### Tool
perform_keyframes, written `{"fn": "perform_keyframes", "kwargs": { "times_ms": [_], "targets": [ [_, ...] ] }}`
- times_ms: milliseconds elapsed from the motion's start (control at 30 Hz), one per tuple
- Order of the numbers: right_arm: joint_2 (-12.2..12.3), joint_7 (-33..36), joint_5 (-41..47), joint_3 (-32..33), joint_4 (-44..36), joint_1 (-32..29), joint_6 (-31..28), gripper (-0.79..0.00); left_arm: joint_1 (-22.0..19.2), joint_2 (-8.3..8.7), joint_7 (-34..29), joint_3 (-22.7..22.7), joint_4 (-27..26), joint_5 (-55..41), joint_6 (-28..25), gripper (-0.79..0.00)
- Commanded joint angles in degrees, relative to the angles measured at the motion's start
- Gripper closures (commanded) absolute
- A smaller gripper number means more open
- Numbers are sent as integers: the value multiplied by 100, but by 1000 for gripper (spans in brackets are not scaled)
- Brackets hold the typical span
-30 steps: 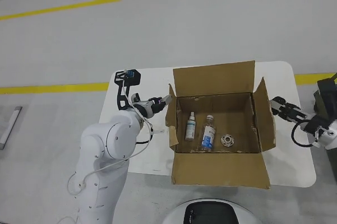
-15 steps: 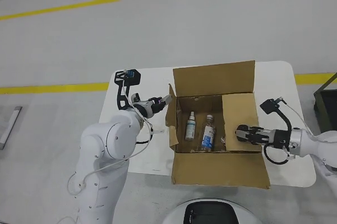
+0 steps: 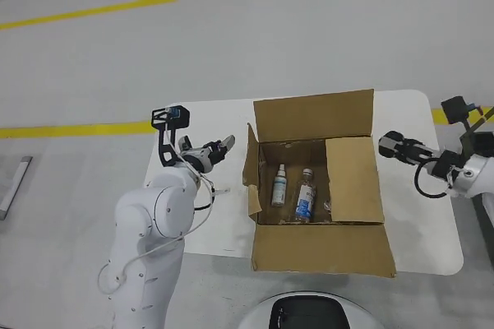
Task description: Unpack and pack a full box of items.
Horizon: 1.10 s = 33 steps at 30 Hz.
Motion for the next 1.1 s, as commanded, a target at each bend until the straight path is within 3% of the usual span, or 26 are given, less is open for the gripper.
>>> {"fn": "perform_keyframes", "kwargs": {
  "times_ms": [0, 300, 700, 1067],
  "targets": [
    [-7, -278, 133, 72, 339, 168, 369, 0, 109, 16, -9, -33, 61, 126, -73, 0],
    [-84, -642, 550, -473, 1752, 1292, 1097, 0, 425, -34, 305, 256, 547, -297, -168, 0],
    [-313, -525, 512, -1789, 3338, 2746, 1019, 0, 97, -171, 398, 983, 890, -1168, -594, 0],
    [-478, 75, 1185, -2246, 4134, 3307, 791, 0, -159, -267, 320, 1540, 1305, -1540, -890, 0]
  ]
}}
